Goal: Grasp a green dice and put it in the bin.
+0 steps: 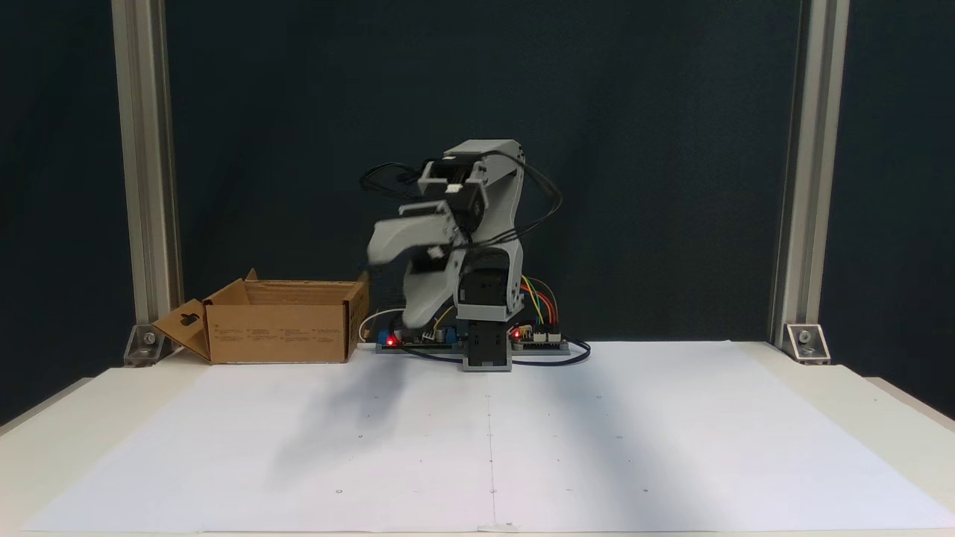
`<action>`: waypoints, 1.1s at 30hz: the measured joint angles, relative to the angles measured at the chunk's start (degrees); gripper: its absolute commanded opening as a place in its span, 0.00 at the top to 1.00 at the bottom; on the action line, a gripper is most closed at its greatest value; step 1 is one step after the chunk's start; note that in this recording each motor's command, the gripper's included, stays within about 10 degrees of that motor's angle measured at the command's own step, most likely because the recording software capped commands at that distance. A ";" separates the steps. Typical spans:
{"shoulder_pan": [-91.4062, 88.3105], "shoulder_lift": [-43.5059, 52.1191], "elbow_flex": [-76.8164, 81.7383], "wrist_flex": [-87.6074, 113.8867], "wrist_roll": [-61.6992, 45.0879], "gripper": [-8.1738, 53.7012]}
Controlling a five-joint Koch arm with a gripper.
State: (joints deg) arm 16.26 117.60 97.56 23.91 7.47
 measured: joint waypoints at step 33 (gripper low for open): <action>-14.06 11.78 27.07 -45.35 0.00 0.16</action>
State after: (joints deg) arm 2.20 129.38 124.63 -21.45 7.47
